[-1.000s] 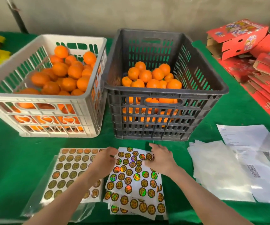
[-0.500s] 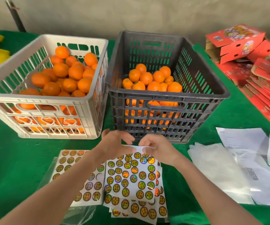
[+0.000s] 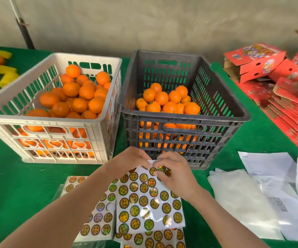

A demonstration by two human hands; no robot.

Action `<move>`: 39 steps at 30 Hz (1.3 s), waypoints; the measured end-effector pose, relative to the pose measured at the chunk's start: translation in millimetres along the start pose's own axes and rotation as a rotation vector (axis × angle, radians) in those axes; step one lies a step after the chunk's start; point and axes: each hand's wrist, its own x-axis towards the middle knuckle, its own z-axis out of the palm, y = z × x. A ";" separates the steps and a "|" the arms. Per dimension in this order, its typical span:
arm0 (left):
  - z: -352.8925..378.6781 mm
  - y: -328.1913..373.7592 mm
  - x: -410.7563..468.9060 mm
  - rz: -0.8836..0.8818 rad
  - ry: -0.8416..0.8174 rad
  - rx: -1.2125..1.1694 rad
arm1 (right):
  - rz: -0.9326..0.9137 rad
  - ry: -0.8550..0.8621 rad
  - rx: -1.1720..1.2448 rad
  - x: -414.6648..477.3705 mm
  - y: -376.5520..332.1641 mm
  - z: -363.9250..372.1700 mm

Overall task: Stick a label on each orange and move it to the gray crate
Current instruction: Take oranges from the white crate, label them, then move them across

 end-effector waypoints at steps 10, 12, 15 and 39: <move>21.4 -21.0 2.8 0.042 -0.183 0.140 | 0.349 -0.189 0.380 -16.1 10.5 9.8; 27.2 -25.9 3.8 0.046 -0.194 0.151 | 0.458 -0.166 0.474 -17.3 15.9 12.3; 33.7 -31.9 6.3 0.070 -0.178 0.184 | 0.521 -0.140 0.469 -21.3 22.1 17.3; -175.3 39.2 -81.9 0.620 0.728 -0.117 | -0.395 0.236 0.096 224.6 -160.3 -6.0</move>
